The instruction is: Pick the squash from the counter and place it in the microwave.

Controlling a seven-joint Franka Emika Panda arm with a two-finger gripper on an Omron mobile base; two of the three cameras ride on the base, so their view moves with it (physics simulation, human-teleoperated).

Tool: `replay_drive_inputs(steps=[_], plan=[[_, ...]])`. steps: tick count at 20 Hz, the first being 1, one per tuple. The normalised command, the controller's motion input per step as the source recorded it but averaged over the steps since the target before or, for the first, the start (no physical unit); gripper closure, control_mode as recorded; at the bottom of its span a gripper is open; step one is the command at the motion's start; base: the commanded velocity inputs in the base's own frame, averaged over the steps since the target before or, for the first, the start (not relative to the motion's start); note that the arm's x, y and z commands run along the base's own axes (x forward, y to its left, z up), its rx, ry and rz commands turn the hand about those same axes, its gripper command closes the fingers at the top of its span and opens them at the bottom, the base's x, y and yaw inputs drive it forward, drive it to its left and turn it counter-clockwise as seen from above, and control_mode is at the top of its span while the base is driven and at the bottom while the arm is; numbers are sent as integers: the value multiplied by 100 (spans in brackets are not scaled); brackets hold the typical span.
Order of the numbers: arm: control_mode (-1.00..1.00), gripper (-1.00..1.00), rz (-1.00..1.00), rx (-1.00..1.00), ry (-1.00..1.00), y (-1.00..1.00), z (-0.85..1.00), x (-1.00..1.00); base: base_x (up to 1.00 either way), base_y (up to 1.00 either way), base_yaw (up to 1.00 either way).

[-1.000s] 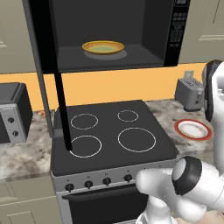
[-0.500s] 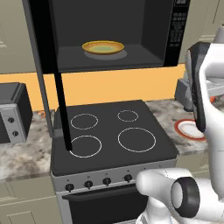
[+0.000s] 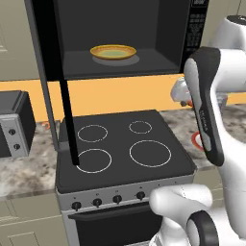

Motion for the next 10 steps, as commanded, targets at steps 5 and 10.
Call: replay_drive_inputs(steps=[5,10], plan=[[-100,100,-7,5,-38,100,21,57,0,0,0],[-100,100,-1,0,-26,77,67,59,0,0,0]])
